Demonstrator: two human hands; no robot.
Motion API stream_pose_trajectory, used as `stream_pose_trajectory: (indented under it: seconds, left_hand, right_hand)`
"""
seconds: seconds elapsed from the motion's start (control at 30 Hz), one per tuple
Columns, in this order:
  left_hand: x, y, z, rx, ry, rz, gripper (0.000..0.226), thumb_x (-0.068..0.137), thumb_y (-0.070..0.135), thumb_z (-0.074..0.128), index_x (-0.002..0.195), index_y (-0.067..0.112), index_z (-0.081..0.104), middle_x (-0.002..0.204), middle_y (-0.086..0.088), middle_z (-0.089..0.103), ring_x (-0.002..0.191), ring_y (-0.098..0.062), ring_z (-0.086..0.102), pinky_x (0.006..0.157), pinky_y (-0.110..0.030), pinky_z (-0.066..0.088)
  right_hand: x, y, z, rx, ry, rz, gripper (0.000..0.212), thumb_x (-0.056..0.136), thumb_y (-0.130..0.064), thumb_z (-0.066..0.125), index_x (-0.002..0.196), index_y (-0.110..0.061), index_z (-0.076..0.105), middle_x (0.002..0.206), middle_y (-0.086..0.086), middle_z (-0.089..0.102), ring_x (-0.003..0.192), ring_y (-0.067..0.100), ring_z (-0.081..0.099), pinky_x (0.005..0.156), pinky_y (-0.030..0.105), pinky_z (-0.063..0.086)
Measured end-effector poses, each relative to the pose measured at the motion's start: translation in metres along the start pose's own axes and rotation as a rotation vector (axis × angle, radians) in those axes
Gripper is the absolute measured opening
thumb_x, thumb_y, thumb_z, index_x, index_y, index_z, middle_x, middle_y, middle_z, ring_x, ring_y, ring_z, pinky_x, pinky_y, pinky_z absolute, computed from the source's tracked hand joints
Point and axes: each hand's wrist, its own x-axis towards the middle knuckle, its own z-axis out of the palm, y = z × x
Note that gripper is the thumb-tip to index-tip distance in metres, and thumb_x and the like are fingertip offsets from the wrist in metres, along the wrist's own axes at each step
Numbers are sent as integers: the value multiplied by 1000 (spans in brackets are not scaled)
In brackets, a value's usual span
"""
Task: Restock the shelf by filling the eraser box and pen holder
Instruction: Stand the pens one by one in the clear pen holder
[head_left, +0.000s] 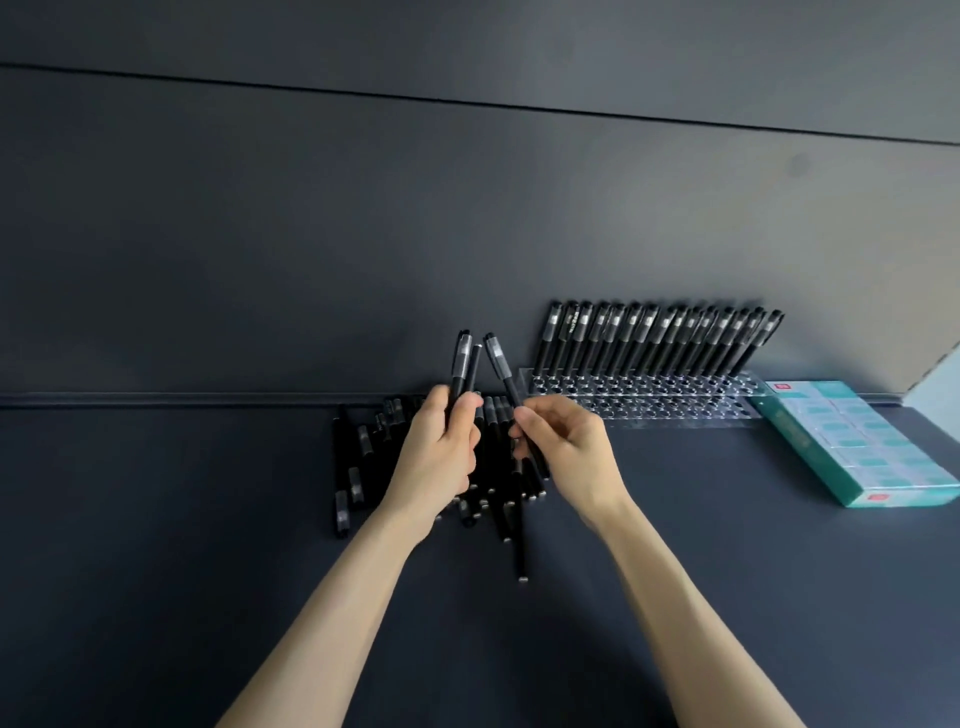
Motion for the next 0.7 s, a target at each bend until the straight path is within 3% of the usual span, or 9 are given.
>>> stream_pose_trajectory:
  seconds: [0.13,0.23,0.43,0.63,0.7]
  left_hand:
    - [-7,3,40,-134,19,-21,21,94,29,56,87,9,54,49,10,28,38,-5,22,35,-18,17]
    - [-10,6,77,-226,23,-34,14,91,28,63,89,14,62,48,9,26,38,-6,21,35,-18,18]
    - [-15,4,167,-307,82,-26,18,91,19,63,74,17,56,47,7,27,37,-6,20,36,-18,15]
    - [-22,2,234,-410,81,-22,16,88,29,65,84,15,59,53,5,32,41,-9,21,40,-23,12]
    - [-20,3,244,-379,81,-1,16,87,26,67,78,17,57,51,6,29,40,-8,20,39,-22,12]
  right_hand:
    - [-10,-2,-39,68,-44,-27,8,95,-5,49,96,-4,57,74,3,65,55,11,59,57,18,48]
    - [-16,5,-77,41,-95,-36,12,96,-3,47,97,-2,58,77,5,65,58,11,57,55,23,49]
    - [-23,23,-171,-10,-151,5,12,95,-1,48,97,-3,60,77,6,60,59,8,56,60,22,53]
    - [-22,30,-236,-36,-240,-13,14,96,-2,46,102,2,58,75,7,58,55,7,56,57,20,53]
    - [-21,33,-247,-26,-258,-4,16,96,-3,47,105,3,59,76,8,59,55,8,57,58,21,54]
